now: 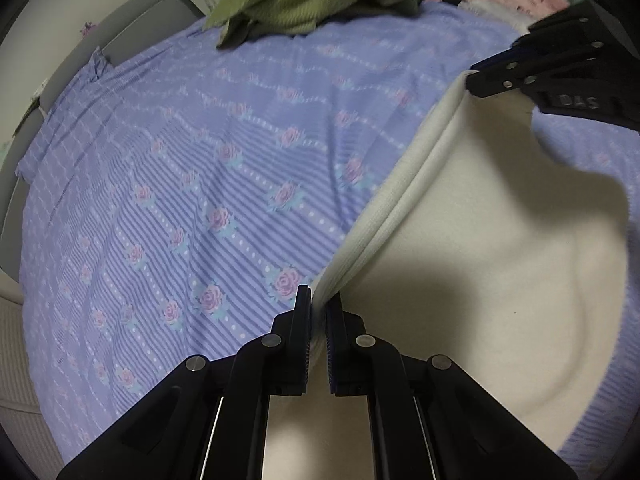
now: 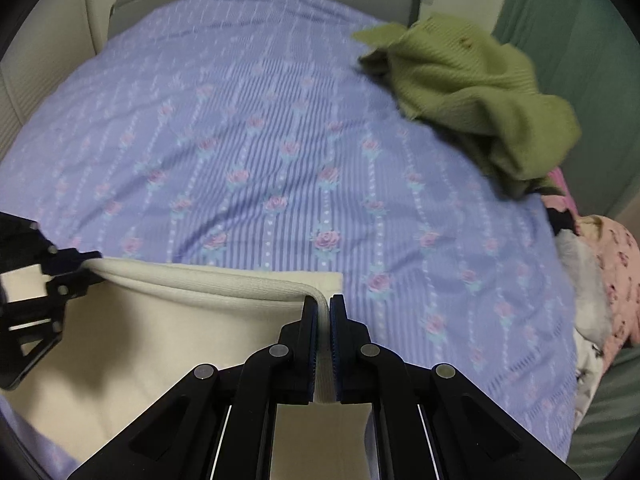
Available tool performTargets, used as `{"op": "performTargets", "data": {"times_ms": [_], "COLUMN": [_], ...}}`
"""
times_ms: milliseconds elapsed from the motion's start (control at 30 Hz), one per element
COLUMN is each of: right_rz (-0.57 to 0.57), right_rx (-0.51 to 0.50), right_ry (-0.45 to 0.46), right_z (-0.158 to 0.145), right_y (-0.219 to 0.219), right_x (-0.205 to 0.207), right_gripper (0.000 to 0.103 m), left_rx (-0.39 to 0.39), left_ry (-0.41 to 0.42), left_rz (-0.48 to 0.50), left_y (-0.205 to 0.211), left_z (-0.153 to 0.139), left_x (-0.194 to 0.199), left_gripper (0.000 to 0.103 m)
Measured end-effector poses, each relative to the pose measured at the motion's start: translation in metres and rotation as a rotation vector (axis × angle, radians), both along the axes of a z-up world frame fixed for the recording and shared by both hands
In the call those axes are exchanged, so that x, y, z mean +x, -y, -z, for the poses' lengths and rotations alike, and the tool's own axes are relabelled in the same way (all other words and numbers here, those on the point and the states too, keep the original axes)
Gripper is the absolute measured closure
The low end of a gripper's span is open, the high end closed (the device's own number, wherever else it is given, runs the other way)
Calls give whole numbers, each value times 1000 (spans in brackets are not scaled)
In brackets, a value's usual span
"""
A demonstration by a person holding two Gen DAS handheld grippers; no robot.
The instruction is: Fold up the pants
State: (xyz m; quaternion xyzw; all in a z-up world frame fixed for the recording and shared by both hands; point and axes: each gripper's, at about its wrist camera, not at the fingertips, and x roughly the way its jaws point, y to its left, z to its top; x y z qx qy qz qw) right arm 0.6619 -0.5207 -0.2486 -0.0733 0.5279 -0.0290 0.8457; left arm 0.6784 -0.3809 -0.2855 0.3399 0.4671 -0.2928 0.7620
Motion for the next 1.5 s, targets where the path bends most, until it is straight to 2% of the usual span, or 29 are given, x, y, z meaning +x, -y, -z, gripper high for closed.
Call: {"op": "performTargets", "data": {"times_ms": [167,200,267,300,333,367,400,433,467,567,667,733,933,1067,1233,1500], "right_rz": [5,9,21,29,36,44,51,57,59,79,83,86,7,-70,-160,-296], "right_rx": [8,15,23,34,35,32,31,31,36,44,89,132,186,223,266,342], "right_ry": [-44,-49,-45,-38,-39,-31,-6,15,39,95,150,168,152,144,141,153], "right_z": [33,38,41,40,39,35,27,20,11,-19,-49,-64,-99,-122,-145,-176], "right_y": [-2,-2,0,0,1,1,2,3,3,3,-2,-7,-45,-73,-111,-195], "right_x": [26,30,32,30,28,24,17,11,4,-27,-72,-105,-184,-224,-260,-285], "right_gripper": [97,97,96,94,84,62,55,46,46,46,45,40,40,40,39,39], "left_rx": [41,44,47,39,23,5,-24,-60,-93,-127,-189,-249,-336,-349,-327,-327], "left_ry": [-34,-34,-38,-32,-25,-17,-8,0,14,61,83,88,97,132,178,257], "left_rz": [-44,-55,-103,-129,-155,-190,-226,-262,-296,-349,-365,-377,-468,-538,-651,-848], "left_y": [0,0,-2,-3,-7,-11,-18,-25,-33,-49,-69,-85,-120,-146,-192,-296], "left_z": [19,21,24,23,20,16,8,-2,-13,-41,-71,-92,-142,-173,-198,-227], "left_x": [16,18,24,25,27,29,30,30,28,14,-21,-52,-137,-204,-262,-325], "left_gripper": [93,90,79,69,56,48,39,39,38,36,31,29,24,22,20,19]}}
